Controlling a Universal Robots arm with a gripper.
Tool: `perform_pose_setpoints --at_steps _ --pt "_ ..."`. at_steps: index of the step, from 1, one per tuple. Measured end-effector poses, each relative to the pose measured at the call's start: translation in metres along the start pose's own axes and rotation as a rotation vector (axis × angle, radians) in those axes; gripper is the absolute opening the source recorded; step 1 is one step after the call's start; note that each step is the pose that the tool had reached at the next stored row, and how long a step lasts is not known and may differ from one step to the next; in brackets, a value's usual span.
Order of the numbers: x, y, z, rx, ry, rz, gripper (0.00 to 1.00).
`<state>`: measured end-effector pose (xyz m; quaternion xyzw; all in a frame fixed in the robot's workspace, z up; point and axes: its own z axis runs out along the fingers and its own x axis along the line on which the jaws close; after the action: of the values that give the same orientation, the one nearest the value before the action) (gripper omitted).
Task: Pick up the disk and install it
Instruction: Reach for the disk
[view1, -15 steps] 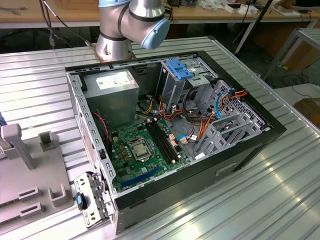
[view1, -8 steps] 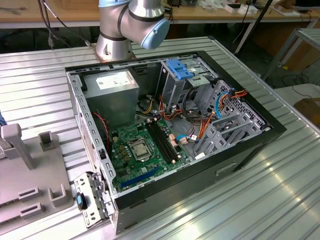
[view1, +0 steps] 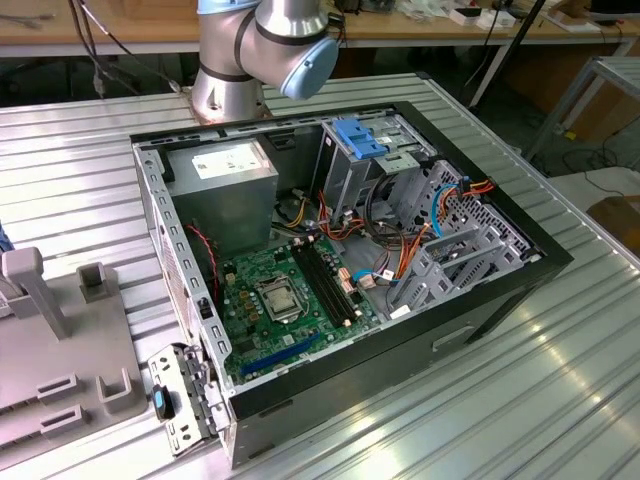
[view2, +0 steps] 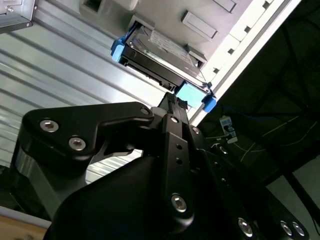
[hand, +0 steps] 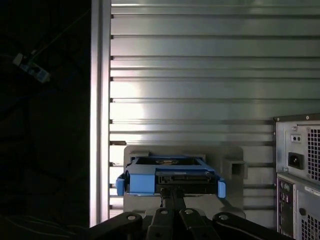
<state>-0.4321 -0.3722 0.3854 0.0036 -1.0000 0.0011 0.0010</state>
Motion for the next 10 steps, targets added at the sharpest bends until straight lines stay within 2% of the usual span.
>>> perform_pose_setpoints --at_steps 4,9,10 --pt "0.008 0.0 0.0011 -0.0002 0.0 -0.016 0.11" --pt "0.0229 0.0002 0.0014 -0.0001 0.0 -0.027 0.11" --pt "0.0241 0.0002 0.0014 -0.0001 -0.0001 -0.028 0.11"
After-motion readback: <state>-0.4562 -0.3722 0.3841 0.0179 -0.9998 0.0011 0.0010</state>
